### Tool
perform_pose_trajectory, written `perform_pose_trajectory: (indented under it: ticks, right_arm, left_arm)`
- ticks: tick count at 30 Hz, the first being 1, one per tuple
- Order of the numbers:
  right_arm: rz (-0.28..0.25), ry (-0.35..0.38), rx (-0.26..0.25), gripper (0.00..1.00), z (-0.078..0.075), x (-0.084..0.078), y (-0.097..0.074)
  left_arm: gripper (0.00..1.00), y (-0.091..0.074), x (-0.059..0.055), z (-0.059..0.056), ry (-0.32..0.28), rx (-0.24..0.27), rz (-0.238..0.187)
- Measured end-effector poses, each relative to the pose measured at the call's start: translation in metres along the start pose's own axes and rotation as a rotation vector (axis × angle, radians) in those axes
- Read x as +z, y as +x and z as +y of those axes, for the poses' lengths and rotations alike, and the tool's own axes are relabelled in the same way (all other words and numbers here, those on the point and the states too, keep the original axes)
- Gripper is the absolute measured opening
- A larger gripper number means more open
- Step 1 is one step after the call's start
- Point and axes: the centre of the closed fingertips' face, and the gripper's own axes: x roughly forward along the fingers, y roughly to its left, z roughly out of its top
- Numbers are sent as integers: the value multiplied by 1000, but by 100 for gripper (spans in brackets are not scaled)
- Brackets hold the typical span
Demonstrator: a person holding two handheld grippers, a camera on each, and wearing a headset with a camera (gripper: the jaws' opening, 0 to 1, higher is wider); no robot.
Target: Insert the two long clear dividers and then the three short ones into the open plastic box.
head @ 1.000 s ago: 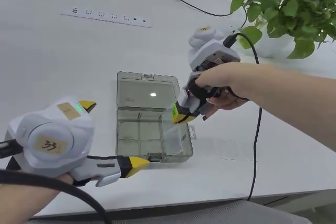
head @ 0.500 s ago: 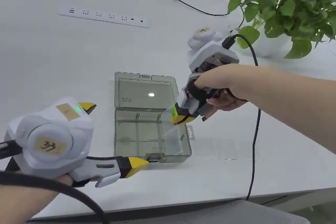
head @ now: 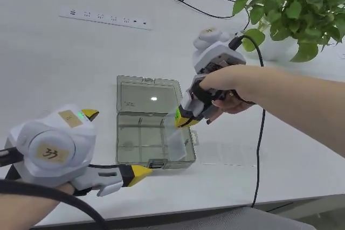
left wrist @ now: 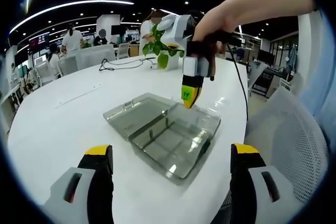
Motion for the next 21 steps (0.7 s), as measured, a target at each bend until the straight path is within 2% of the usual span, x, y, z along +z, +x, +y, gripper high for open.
perform_pose_trajectory:
  ticks: [2,8,10,18,21]
  right_arm:
    - [-2,4,-1,2,2,-3,0]
    - [-2,8,-4,2,-2,6,1]
    - [-3,12,-2,2,1,2,0]
    - [-5,19,-4,2,0,4,1]
    - [-9,24,-3,2,5,0,-1]
  left_arm:
    - [95,0,0,0,2,1,-2]
    - [94,0,0,0,2,1,0]
    - [94,0,-2,-1,2,-2,3]
    - [94,-1,-3,-1,-2,-4,2]
    - [94,-1,-5,-1,-2,-6,6]
